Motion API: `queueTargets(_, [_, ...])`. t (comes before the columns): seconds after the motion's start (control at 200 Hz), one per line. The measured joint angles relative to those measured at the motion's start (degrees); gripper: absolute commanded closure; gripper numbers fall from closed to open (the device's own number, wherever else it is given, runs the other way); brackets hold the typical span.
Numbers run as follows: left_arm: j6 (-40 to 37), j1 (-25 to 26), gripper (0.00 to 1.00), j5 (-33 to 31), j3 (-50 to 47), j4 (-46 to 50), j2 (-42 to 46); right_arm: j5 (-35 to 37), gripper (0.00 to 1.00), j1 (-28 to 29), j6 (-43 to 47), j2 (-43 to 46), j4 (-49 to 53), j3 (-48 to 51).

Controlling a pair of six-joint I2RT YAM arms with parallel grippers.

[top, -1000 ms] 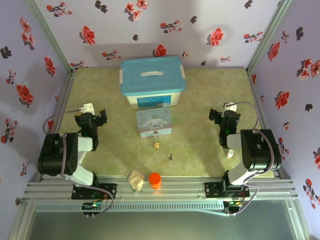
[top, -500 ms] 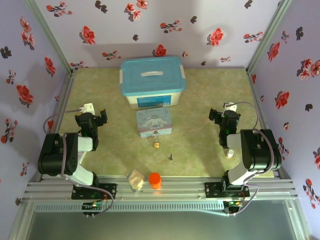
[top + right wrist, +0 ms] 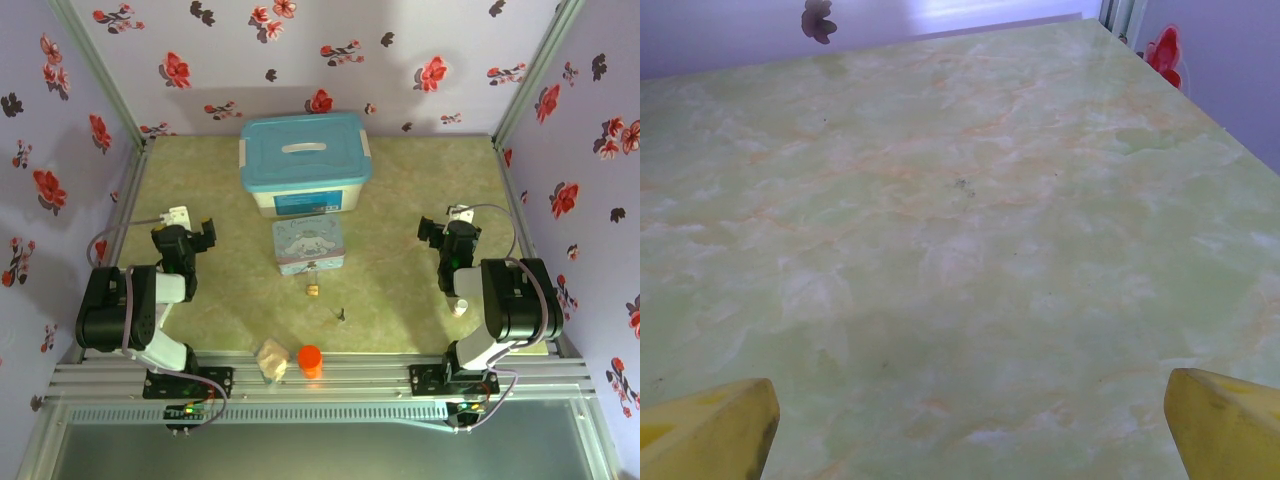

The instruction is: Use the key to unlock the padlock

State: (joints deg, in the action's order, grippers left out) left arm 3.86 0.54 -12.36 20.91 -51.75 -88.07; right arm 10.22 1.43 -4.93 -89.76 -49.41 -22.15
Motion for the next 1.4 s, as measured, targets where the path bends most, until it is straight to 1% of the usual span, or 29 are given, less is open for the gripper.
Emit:
queueTargets(0.355, [0.00,0.00,0.00,0.90,0.00,-0.04,0.00,0.02,0.01,0.00,-0.02,0.13,0.00,0.02])
queueTargets(0.485, [-0.02,0.17,0.00,1.01,-0.07,0.17,0.52,0.04,0.01,0.00,0.00,3.21,2.40,0.00])
queueTargets(0.585, [-0.02,0.35,0.00,0.76,-0.04,2.89,4.11,0.94,0.01,0.13,-0.17,8.17,8.24,-1.03])
queueTargets(0.76, [0.76,0.37,0.00,-1.33,1.70,11.52,14.21,2.29,0.01,1.25,-1.14,16.90,17.38,-3.32])
queueTargets(0.825, [3.34,0.37,0.00,-1.86,2.60,14.56,18.03,2.23,0.01,1.33,-3.96,20.26,21.77,-4.07])
queueTargets(0.93, [11.58,0.37,0.00,-1.70,3.06,18.91,24.04,1.03,0.01,1.05,-10.99,25.09,31.71,-6.80])
queueTargets(0.995, [17.05,0.24,0.00,1.44,2.56,20.35,27.45,-2.62,0.01,0.76,-14.73,27.19,36.54,-8.20])
queueTargets(1.07, [22.51,0.24,0.00,6.56,1.95,22.27,30.56,-8.41,0.06,0.70,-18.64,29.11,40.15,-8.35])
queueTargets(1.1, [24.55,0.44,0.00,8.33,1.95,23.87,31.56,-10.60,0.06,0.90,-20.22,29.66,41.03,-8.11])
queueTargets(1.15, [27.26,1.60,0.00,10.62,2.16,27.85,33.29,-12.90,0.06,2.45,-22.14,30.38,42.95,-7.76])
queueTargets(1.195, [28.46,3.32,0.00,12.04,2.64,31.87,34.56,-13.68,0.07,5.25,-23.52,30.77,45.44,-7.74])
queueTargets(1.295, [29.24,9.09,0.00,14.36,5.01,40.94,36.33,-12.68,0.12,15.67,-25.16,30.93,51.45,-7.80])
queueTargets(1.4, [29.97,15.08,0.00,15.56,7.63,48.24,36.72,-9.25,0.17,27.17,-28.06,30.80,56.43,-7.80])
